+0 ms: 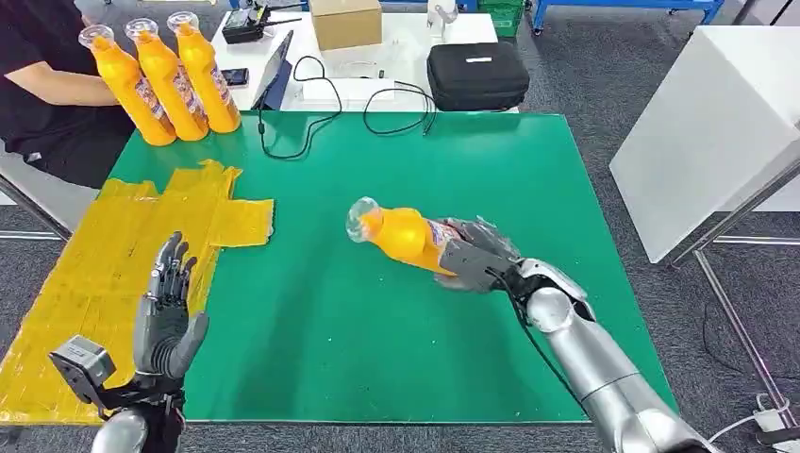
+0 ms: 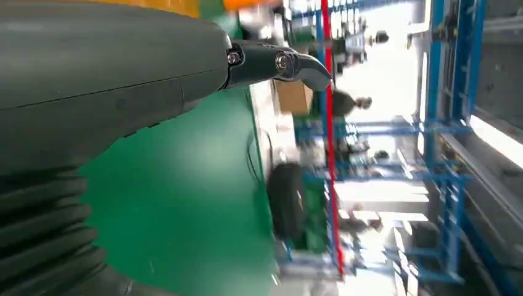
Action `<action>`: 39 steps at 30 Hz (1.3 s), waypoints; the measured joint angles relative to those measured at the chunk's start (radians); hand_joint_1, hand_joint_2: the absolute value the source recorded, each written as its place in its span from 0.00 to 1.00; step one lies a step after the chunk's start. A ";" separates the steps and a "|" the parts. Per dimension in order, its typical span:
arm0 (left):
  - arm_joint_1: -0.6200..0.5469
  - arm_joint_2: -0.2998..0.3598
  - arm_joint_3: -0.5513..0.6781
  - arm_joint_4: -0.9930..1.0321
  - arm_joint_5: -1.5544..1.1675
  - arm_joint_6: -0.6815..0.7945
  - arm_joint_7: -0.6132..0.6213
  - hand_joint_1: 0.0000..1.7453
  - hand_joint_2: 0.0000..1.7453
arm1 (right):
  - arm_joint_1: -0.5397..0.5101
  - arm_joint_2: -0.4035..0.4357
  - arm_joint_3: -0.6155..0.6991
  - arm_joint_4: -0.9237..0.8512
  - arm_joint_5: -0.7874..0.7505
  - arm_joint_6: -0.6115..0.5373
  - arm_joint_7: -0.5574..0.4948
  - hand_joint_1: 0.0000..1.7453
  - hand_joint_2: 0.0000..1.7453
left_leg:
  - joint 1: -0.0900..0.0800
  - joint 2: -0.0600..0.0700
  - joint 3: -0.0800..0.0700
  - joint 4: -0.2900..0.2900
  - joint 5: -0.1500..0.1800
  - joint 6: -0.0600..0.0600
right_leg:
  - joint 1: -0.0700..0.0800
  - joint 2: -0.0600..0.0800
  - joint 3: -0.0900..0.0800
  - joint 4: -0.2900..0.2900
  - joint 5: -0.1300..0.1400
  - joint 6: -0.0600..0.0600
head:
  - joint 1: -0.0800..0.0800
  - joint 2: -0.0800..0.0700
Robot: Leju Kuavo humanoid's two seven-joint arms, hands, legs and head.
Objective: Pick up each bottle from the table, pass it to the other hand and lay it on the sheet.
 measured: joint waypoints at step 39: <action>0.038 -0.074 -0.195 -0.071 0.100 -0.021 0.029 0.00 1.00 | 0.058 0.361 0.256 -0.002 -0.007 -0.161 0.013 1.00 1.00 | 0.001 -0.001 -0.002 0.000 0.000 0.000 | 0.000 -0.002 -0.003 0.000 0.000 0.000 | 0.000 0.000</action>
